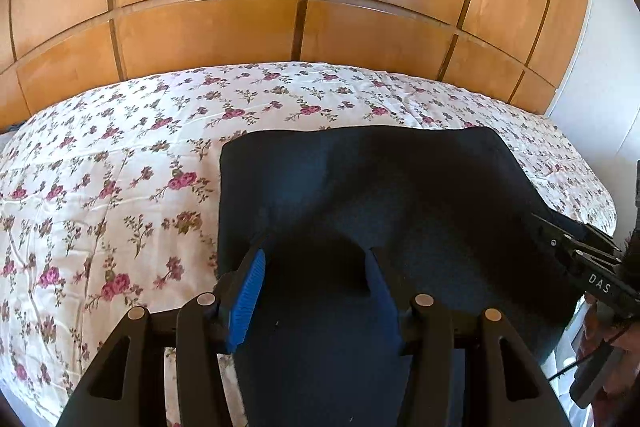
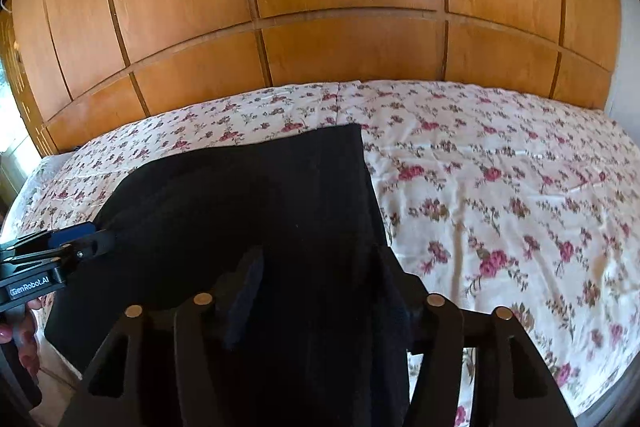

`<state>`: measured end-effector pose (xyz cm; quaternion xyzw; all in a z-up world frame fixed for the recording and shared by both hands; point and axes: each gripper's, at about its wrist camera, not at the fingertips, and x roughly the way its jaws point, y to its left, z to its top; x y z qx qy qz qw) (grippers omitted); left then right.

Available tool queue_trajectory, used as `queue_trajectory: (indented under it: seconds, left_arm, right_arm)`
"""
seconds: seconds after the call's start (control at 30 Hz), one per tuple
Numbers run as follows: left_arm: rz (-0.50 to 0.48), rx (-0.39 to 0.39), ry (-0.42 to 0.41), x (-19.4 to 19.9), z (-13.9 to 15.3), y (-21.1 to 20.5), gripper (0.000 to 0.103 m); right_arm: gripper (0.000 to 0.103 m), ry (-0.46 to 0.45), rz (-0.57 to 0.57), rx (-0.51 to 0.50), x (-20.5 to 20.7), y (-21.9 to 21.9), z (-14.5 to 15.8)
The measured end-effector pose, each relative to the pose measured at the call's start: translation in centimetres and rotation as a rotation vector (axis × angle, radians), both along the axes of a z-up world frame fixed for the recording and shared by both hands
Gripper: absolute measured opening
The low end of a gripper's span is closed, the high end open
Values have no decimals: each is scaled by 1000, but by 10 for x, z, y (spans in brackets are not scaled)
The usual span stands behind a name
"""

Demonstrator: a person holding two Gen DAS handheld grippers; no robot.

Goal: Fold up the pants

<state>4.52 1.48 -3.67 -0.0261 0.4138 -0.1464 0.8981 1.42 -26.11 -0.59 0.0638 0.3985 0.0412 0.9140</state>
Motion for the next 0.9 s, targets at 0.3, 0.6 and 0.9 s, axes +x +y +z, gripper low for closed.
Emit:
queue_trajectory:
  seconds: [0.3, 0.6, 0.9]
  left_arm:
    - [29, -154, 94, -7, -14, 38, 74]
    - [-30, -256, 156, -7, -23, 46, 74]
    - [-79, -324, 204, -9, -32, 48, 75]
  right_arm:
    - [75, 64, -8, 191, 1, -24, -16]
    - [78, 157, 2, 436, 6, -47, -38]
    - [82, 203, 29, 480, 1, -47, -41]
